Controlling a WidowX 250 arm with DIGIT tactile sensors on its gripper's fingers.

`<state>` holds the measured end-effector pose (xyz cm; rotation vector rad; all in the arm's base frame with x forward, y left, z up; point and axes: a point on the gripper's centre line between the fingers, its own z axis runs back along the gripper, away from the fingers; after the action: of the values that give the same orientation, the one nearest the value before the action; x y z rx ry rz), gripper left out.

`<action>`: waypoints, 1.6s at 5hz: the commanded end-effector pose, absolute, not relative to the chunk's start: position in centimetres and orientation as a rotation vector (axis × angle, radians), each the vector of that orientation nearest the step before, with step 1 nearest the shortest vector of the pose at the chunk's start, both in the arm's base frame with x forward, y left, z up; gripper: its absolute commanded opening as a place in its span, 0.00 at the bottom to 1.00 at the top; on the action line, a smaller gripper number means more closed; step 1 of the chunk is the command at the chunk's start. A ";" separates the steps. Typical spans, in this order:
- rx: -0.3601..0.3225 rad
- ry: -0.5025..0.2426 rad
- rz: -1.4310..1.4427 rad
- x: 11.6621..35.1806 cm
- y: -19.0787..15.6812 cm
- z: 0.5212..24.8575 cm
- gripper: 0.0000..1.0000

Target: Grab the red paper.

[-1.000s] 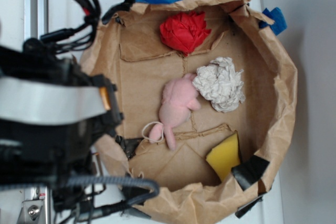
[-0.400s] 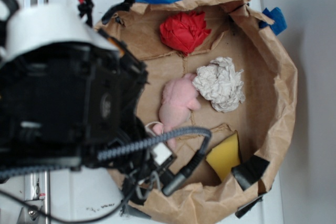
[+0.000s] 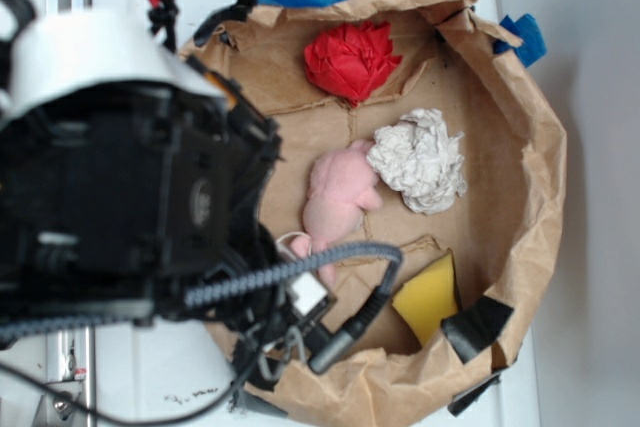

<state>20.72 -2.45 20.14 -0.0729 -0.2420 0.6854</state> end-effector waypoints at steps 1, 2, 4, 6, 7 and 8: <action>-0.076 -0.318 0.802 24.7 -0.1 17.1 1.00; -0.100 -0.361 0.855 25.6 1.1 15.7 1.00; -0.079 -0.417 1.005 27.1 3.5 12.8 1.00; -0.024 -0.386 1.038 27.2 4.4 12.2 1.00; -0.024 -0.386 1.038 27.2 4.4 12.2 1.00; -0.024 -0.386 1.038 27.2 4.4 12.2 1.00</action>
<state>26.69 3.29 10.57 -0.0004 -0.3402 1.0119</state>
